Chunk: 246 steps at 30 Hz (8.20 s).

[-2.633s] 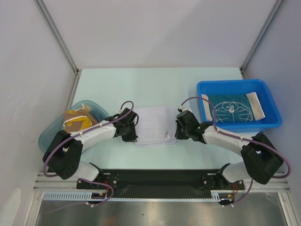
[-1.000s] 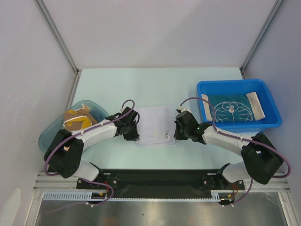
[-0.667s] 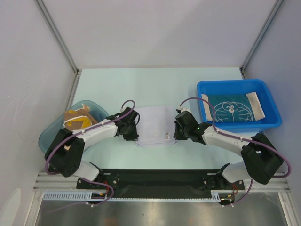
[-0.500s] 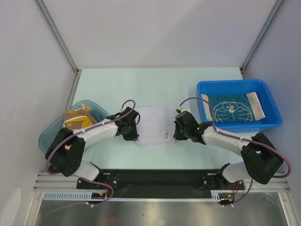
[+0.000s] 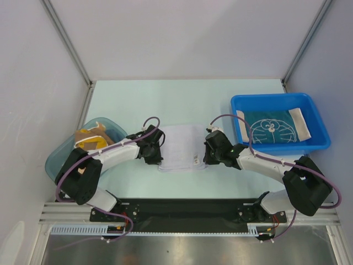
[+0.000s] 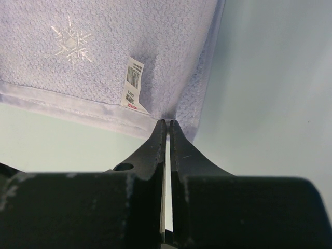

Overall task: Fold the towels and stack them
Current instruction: Fold the towel

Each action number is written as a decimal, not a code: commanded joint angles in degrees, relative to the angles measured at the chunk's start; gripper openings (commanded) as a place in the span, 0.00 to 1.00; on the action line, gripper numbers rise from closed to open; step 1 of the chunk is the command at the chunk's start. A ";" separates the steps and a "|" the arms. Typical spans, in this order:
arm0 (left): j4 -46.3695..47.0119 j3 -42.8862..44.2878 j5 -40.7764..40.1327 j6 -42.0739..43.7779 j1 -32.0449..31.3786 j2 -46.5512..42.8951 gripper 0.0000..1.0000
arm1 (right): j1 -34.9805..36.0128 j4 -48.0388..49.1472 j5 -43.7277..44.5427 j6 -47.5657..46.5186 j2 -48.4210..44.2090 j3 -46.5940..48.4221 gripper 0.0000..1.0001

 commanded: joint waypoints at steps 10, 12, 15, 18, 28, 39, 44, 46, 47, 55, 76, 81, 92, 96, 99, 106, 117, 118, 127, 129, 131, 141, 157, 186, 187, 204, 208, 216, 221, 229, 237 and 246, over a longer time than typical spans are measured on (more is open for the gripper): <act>3.38 -0.29 4.48 -1.64 -1.25 -1.20 0.19 | 0.52 1.91 0.41 0.34 -1.00 0.05 0.00; 3.46 -0.73 4.39 -1.73 -1.25 -1.64 0.19 | 0.61 1.83 0.41 0.34 -1.17 0.05 0.00; 3.11 -1.79 4.21 -1.91 -1.43 -2.00 0.19 | 0.61 1.83 0.32 0.34 -1.44 -0.12 0.00; 3.55 -3.54 3.78 -2.61 -1.43 -2.61 0.20 | 0.52 1.82 0.32 0.34 -1.53 -0.03 0.00; 3.81 -5.13 3.42 -2.96 -1.60 -4.02 0.17 | 0.61 1.91 0.15 0.69 -1.26 -0.03 0.00; -5.14 2.95 -0.70 -0.94 -1.60 -4.89 0.00 | 0.61 -3.97 2.17 -1.42 -3.28 5.85 0.00; -8.14 3.31 -1.24 -0.06 -1.60 -7.44 0.00 | 0.61 -7.05 2.43 -1.86 -5.13 5.33 0.00; -7.00 0.52 0.08 0.03 -1.60 -8.93 0.00 | 0.61 -7.84 2.61 -1.42 -7.22 3.58 0.00; -6.39 -0.90 1.13 -0.32 -1.60 -9.46 0.00 | 0.53 -7.67 2.61 -0.81 -7.93 2.52 0.00; 3.90 -11.98 7.11 -1.99 -1.60 -9.30 0.00 | -0.53 -1.78 1.47 1.39 -9.35 -6.98 0.00; 3.64 -13.13 8.96 -0.77 -1.60 -10.61 0.32 | -0.44 0.77 4.28 0.86 -7.76 -9.88 0.10; -2.68 -9.36 7.12 0.64 -1.60 -12.98 0.44 | -0.09 -5.71 6.56 2.00 -11.45 -6.90 0.28; 2.14 10.68 2.37 10.39 3.75 -1.84 0.38 | -0.97 -2.57 1.13 -6.15 -7.78 3.39 0.08; 3.20 17.01 6.31 13.29 8.76 8.35 0.33 | -7.63 4.10 -4.50 -15.01 1.79 10.49 0.03; 2.50 21.66 10.71 14.97 12.10 15.65 0.32 | -13.79 3.94 -13.11 -21.08 10.41 18.93 0.08; 0.91 28.17 11.86 17.95 13.60 22.70 0.32 | -20.13 6.48 -29.46 -24.09 22.63 25.45 0.10; -2.43 32.67 6.33 19.98 14.13 28.68 0.33 | -21.10 3.94 -26.75 -26.12 34.06 34.50 0.09; -2.25 32.75 6.15 19.98 14.22 28.68 0.33 | -21.10 3.67 -26.14 -26.38 35.29 35.55 0.09; -5.23 37.40 6.67 22.08 14.48 29.47 0.36 | -21.10 1.30 -23.06 -29.45 37.59 38.20 0.10; -6.20 39.24 6.24 23.83 14.57 28.77 0.39 | -21.36 -0.10 -22.53 -30.07 37.50 39.51 0.12; -8.22 40.66 5.54 25.33 14.83 28.15 0.42 | -21.53 -1.94 -23.14 -31.47 37.41 40.48 0.14; -11.48 44.79 12.91 40.54 15.98 28.14 0.49 | -23.20 -13.10 -34.12 -45.00 37.05 48.55 0.40; -12.71 45.06 20.47 50.13 20.19 34.56 0.47 | -27.07 -33.07 -47.93 -59.52 53.31 67.99 0.46; -15.60 51.28 27.16 51.36 21.51 36.67 0.00 | -29.36 -26.39 -49.42 -56.18 51.40 66.50 0.00; -16.13 52.17 26.81 51.27 21.51 36.59 0.00 | -29.45 -24.91 -49.16 -56.09 50.60 65.45 0.00; -14.12 42.88 22.58 48.55 20.55 20.44 0.00 | -29.36 -6.64 -45.03 -50.74 29.16 41.13 0.00; -12.98 38.65 21.27 47.49 18.44 14.99 0.00 | -28.74 -1.97 -41.43 -47.40 21.61 32.51 0.00; -11.04 26.97 18.37 44.33 14.49 6.27 0.00 | -25.14 4.46 -31.59 -39.31 8.85 17.64 0.00; -10.60 21.60 16.61 42.75 12.64 1.00 0.00 | -21.64 7.10 -26.49 -35.70 2.36 10.26 0.00; -8.85 13.95 15.55 37.83 9.30 -3.05 0.00 | -14.95 4.99 -20.43 -31.48 -0.82 4.72 0.00; -8.05 8.32 15.46 35.10 8.07 -4.98 0.00 | -13.54 4.02 -15.76 -26.91 -3.64 0.32 0.00; -9.28 6.30 14.76 33.16 7.80 -6.93 0.01 | -12.22 1.92 -15.76 -22.44 -6.01 -0.30 0.00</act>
